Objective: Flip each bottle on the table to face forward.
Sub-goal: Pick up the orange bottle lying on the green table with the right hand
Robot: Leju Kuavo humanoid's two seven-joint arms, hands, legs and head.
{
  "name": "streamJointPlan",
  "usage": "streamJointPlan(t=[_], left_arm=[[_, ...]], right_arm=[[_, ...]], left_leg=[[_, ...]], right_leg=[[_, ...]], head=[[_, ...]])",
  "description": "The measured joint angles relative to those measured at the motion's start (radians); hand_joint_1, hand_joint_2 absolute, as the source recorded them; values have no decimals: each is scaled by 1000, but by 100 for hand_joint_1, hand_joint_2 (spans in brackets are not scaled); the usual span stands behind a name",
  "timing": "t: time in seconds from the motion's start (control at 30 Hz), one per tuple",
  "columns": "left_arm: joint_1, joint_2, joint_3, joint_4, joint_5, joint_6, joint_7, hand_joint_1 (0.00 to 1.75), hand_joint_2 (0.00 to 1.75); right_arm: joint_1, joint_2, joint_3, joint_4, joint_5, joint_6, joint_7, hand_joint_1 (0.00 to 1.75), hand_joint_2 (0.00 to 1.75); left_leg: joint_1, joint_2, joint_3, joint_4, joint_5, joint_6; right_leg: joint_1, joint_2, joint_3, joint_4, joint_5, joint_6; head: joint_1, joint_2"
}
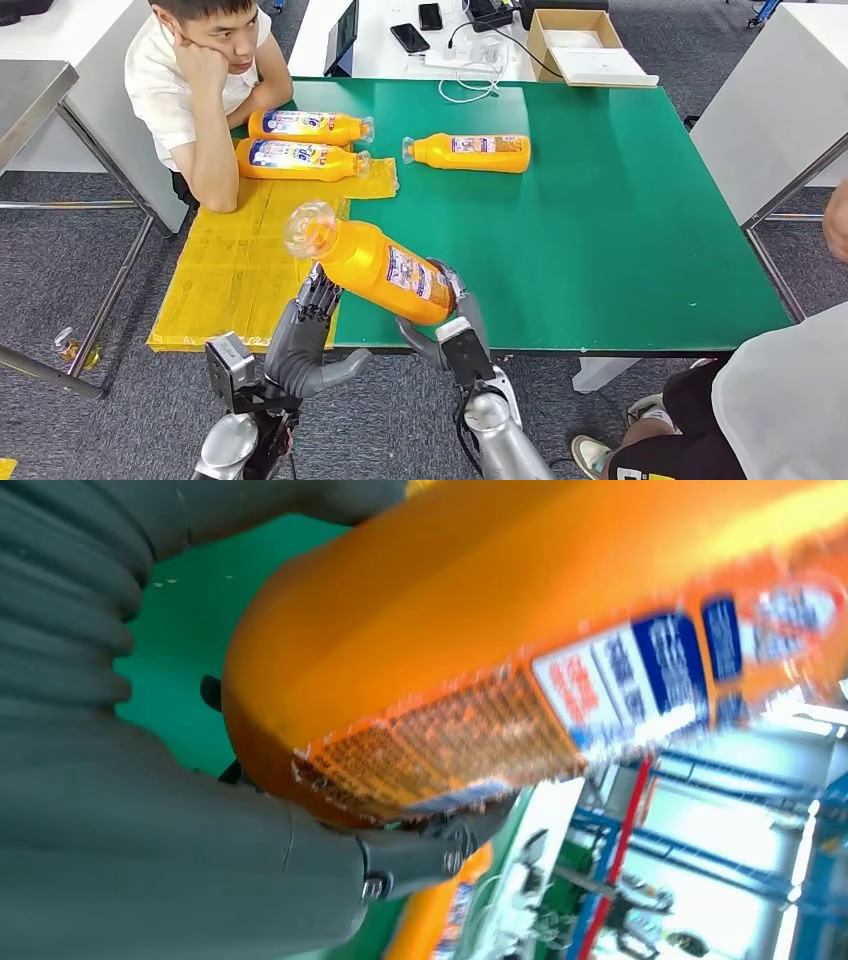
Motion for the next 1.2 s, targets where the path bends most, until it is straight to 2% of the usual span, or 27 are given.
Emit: streamJointPlan(t=[0.2,0.47,0.8,1.0,1.03,1.13,1.2], left_arm=[[-22,3,-9,38,23,-42,14,0,175],[-39,5,1,62,60,-45,32,0,175],[-57,-7,33,71,73,-1,3,0,175],[-56,-12,40,68,55,34,-20,9,175],[-55,-12,41,66,53,37,-22,45,175],[-52,-12,45,63,52,39,-26,168,175],[-50,-12,46,62,52,38,-31,175,175]], right_arm=[[-25,-3,67,14,46,15,24,175,175],[-39,1,126,41,82,22,26,175,175],[-51,25,201,89,93,44,24,175,175],[-71,30,224,116,95,45,27,175,175],[-73,31,227,119,95,45,27,175,175],[-79,32,235,128,96,45,27,175,175],[-82,32,240,134,95,45,27,175,175]], left_leg=[[0,0,0,0,0,0],[0,0,0,0,0,0],[0,0,0,0,0,0],[0,0,0,0,0,0],[0,0,0,0,0,0],[0,0,0,0,0,0],[0,0,0,0,0,0]], right_leg=[[0,0,0,0,0,0],[0,0,-1,0,0,0],[0,0,-1,0,0,0],[0,0,-1,0,0,0],[0,0,-1,0,0,0],[0,0,-1,0,0,0],[0,0,-1,0,0,0]], head=[[0,0],[0,0],[0,0],[0,0],[0,0],[0,0],[0,0]])
